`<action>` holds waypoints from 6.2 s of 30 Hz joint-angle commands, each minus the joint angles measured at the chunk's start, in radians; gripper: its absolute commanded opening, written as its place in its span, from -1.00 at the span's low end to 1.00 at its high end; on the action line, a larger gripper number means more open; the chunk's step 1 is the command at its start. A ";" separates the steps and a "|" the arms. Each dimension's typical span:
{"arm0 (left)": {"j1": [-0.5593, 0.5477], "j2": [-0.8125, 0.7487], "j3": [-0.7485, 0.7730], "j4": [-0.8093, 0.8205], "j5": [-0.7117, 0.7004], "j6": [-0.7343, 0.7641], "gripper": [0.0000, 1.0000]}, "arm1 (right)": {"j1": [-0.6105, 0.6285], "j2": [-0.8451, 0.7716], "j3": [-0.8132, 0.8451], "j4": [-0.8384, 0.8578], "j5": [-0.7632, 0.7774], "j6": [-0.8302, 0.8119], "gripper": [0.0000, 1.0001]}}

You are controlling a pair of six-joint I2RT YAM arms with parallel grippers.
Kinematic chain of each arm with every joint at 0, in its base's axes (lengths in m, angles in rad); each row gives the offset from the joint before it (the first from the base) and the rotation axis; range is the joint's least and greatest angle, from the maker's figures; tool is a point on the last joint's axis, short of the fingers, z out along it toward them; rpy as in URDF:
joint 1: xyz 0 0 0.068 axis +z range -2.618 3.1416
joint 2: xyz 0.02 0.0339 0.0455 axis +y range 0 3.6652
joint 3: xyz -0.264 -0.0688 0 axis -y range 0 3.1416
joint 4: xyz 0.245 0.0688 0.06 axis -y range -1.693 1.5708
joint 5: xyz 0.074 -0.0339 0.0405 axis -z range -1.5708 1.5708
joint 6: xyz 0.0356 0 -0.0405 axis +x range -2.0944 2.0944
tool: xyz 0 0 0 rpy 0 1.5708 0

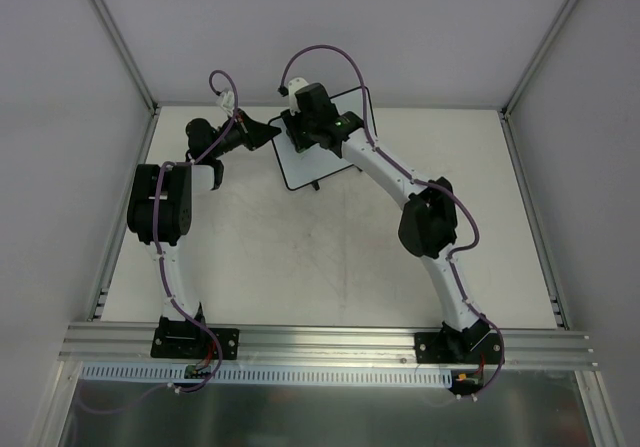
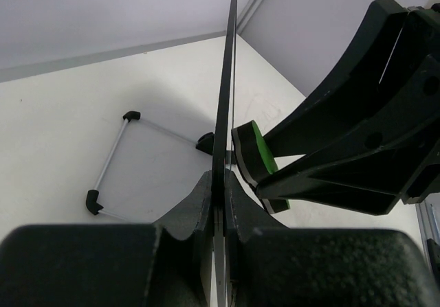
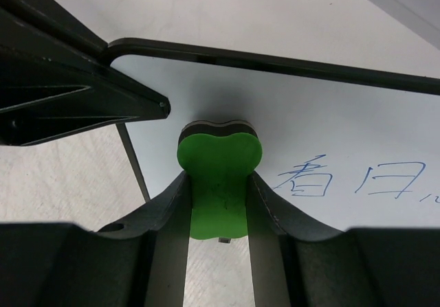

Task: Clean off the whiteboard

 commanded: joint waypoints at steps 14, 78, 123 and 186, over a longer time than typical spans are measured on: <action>-0.007 0.028 -0.025 0.080 0.040 0.002 -1.00 | 0.014 0.056 0.067 -0.027 0.062 -0.036 -0.99; -0.011 0.017 -0.034 0.111 0.076 -0.020 -1.00 | -0.045 -0.030 -0.240 0.095 -0.058 0.050 -0.99; -0.016 0.010 -0.031 0.103 0.099 -0.014 -1.00 | -0.106 -0.026 -0.071 0.134 -0.107 0.058 -0.99; -0.025 0.011 -0.025 0.114 0.148 -0.014 -1.00 | -0.151 -0.067 -0.202 0.186 -0.141 0.036 -0.99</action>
